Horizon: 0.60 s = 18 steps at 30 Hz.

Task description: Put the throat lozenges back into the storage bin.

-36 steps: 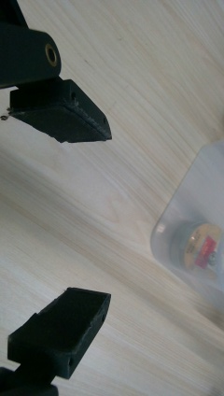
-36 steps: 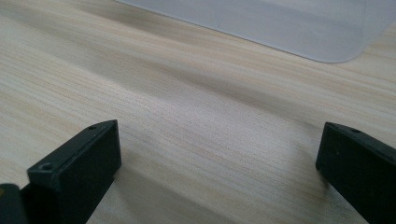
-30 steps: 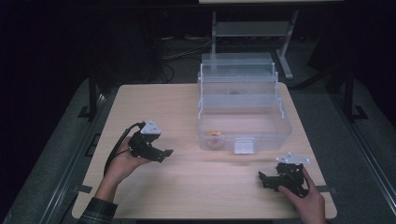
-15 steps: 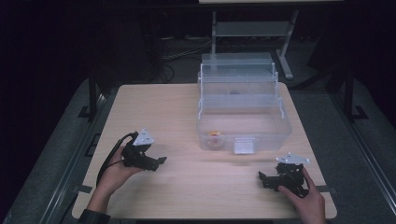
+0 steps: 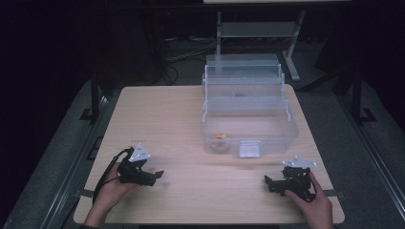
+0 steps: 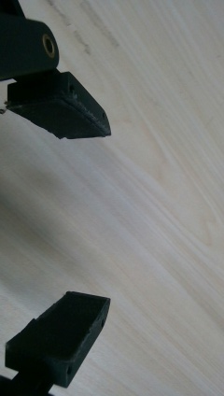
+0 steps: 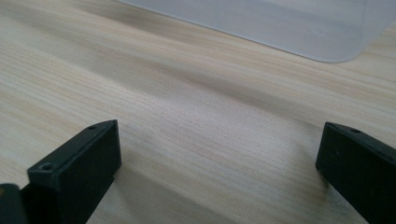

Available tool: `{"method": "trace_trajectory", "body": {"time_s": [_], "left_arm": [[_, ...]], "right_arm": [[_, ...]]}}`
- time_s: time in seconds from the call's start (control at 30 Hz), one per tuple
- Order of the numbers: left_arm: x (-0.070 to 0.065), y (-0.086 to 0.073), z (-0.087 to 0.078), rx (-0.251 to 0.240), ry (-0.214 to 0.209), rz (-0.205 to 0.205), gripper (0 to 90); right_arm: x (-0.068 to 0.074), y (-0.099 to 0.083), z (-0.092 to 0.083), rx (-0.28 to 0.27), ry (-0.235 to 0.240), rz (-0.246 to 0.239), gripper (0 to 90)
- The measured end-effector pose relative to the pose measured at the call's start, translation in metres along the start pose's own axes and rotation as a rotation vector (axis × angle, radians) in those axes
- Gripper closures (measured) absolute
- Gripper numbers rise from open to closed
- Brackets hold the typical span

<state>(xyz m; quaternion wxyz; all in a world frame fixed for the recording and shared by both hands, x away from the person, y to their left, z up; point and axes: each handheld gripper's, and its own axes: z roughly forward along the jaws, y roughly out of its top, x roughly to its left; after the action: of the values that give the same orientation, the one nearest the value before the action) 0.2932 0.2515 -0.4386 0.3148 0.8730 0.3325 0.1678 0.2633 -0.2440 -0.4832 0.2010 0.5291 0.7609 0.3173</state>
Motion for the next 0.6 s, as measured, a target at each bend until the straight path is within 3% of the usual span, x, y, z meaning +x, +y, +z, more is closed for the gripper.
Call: {"method": "trace_trajectory", "body": {"time_s": [0.3,0.5,0.6], "left_arm": [[-0.003,-0.021,0.009,0.083,0.007,-0.004,12.9],[0.002,-0.029,0.011,0.035,-0.031,-0.070,11.4],[0.002,-0.034,0.011,-0.004,-0.033,-0.074,11.1]], "right_arm": [[0.000,0.000,0.000,0.000,0.000,0.000,0.0],[0.000,0.000,0.000,0.001,0.000,0.002,0.0],[0.000,0.000,0.000,0.001,0.000,0.002,0.0]]}}
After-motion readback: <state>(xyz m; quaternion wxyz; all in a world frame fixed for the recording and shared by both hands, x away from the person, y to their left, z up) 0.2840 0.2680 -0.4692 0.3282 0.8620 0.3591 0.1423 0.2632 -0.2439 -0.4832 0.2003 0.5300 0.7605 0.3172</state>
